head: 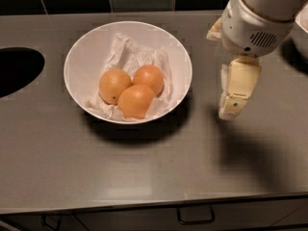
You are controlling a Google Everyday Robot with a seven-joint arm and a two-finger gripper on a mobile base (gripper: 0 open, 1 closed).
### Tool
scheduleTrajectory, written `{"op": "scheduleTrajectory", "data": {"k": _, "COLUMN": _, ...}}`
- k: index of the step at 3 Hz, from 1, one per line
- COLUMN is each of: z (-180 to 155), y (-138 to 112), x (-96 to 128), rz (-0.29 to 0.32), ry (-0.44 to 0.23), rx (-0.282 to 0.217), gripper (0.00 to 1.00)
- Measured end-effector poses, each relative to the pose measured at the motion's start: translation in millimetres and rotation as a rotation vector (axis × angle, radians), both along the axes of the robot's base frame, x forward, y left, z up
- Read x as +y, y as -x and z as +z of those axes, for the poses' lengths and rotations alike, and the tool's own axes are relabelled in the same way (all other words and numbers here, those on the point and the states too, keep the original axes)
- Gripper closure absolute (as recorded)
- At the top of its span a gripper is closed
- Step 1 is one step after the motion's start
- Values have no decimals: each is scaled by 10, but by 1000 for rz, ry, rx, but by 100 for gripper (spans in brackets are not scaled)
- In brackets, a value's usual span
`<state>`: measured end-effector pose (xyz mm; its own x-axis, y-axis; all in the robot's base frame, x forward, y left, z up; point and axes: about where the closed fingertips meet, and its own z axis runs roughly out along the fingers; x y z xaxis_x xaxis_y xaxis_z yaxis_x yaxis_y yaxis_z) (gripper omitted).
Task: Pick orange from white bowl
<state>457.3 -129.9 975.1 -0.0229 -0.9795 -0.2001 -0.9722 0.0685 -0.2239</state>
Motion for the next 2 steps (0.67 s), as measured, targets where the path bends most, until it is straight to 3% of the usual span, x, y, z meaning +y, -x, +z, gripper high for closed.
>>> {"op": "scheduleTrajectory", "data": {"k": 1, "z": 0, "y": 0, "x": 0, "rz": 0, "ry": 0, "rx": 0, "gripper": 0}}
{"op": "scheduleTrajectory", "data": {"k": 2, "z": 371, "y": -9, "x": 469, "rz": -64, "ry": -101, "rx": -92, "gripper": 0}}
